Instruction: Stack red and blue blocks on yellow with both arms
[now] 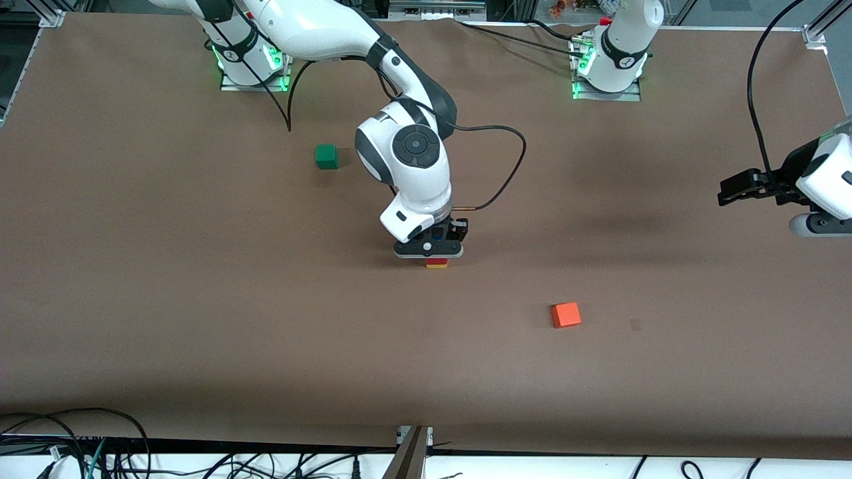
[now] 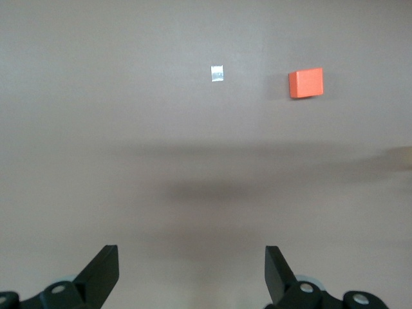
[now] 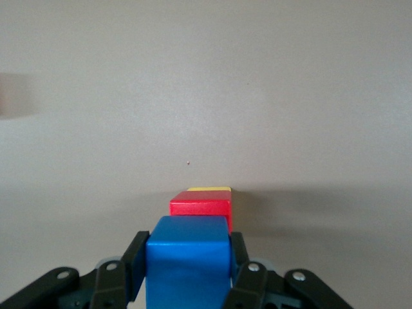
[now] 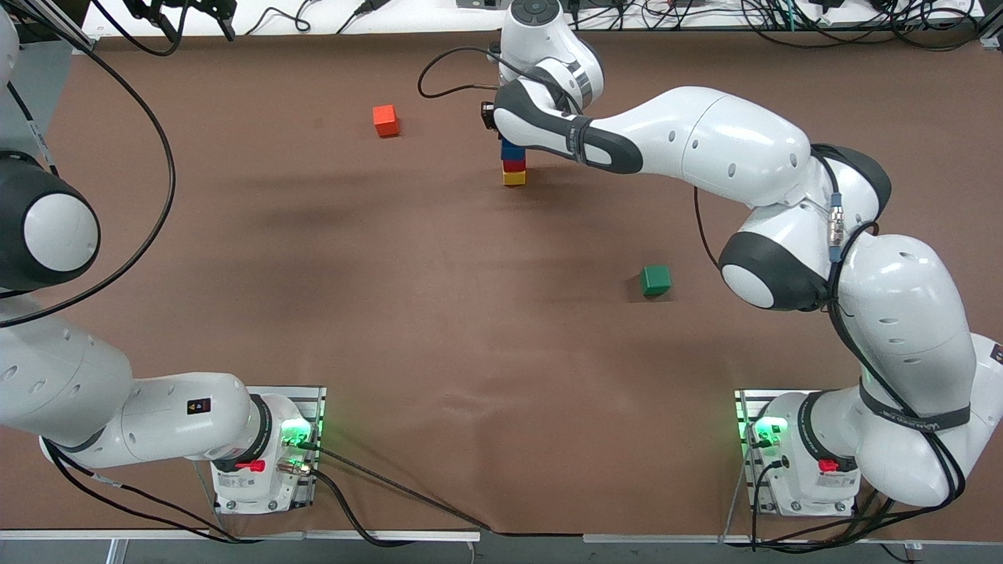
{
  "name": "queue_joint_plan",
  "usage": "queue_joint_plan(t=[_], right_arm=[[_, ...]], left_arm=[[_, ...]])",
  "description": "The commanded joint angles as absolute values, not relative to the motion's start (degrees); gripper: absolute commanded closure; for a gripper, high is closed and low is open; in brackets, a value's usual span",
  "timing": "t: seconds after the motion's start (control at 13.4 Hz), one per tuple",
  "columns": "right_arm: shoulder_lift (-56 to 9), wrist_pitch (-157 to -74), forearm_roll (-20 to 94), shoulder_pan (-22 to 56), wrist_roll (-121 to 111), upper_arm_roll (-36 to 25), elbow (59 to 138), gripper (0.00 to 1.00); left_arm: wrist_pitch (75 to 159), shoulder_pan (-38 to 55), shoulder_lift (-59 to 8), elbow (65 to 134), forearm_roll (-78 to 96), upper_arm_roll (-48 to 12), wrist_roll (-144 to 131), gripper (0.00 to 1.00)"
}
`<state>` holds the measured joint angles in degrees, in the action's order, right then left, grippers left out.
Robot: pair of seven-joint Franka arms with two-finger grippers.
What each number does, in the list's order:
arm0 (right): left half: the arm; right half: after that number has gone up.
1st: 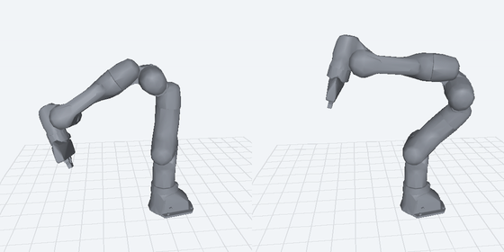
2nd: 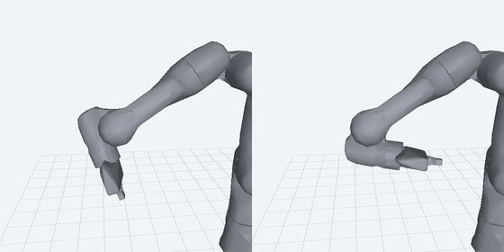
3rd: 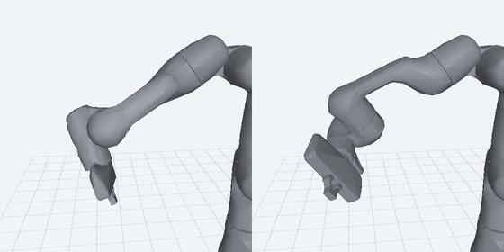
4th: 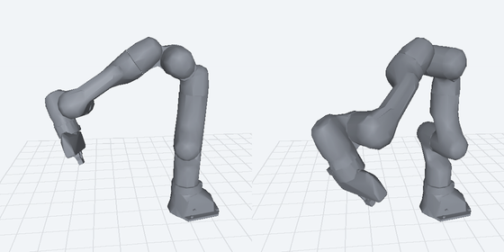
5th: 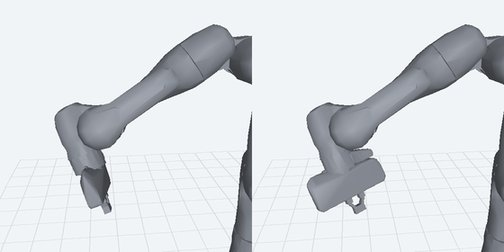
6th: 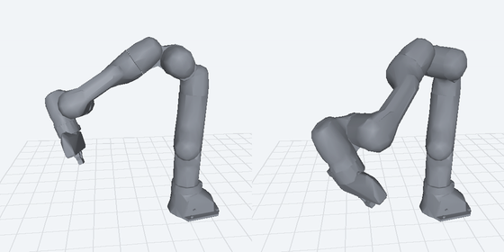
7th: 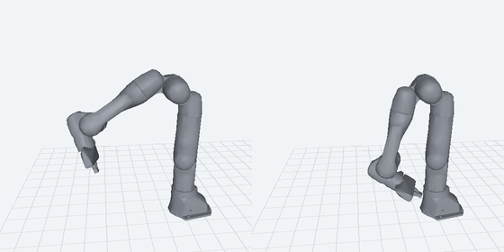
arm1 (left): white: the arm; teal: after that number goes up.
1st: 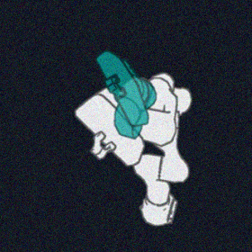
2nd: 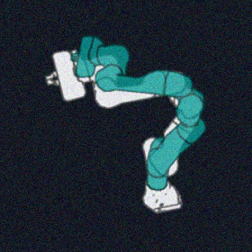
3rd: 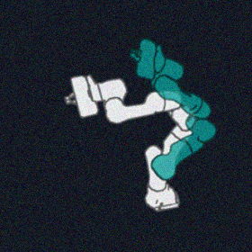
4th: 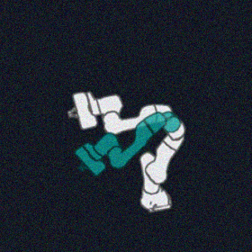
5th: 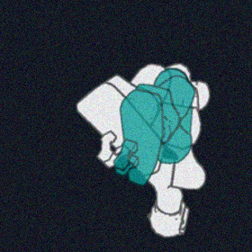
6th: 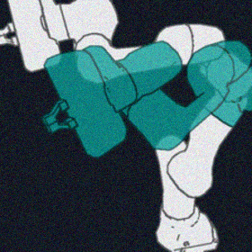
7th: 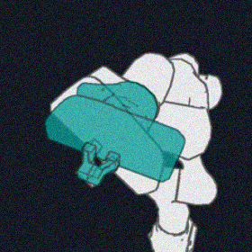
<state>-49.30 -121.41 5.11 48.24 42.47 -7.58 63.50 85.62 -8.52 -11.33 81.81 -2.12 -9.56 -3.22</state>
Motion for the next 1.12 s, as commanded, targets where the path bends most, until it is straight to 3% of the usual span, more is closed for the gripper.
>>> queue_joint_plan(t=[0.0,1.05], right_arm=[[-51.0,-122.1,4.0,49.0,43.3,-8.3,61.2,0.59],[-51.0,-121.5,0.3,49.3,42.8,-8.2,61.2,0.55]], left_arm=[[87.0,-8.8,-11.0,83.6,-1.3,-9.1,-2.6,0.0],[87.2,-8.9,-11.3,83.0,-1.2,-9.4,-2.1,0.0]])
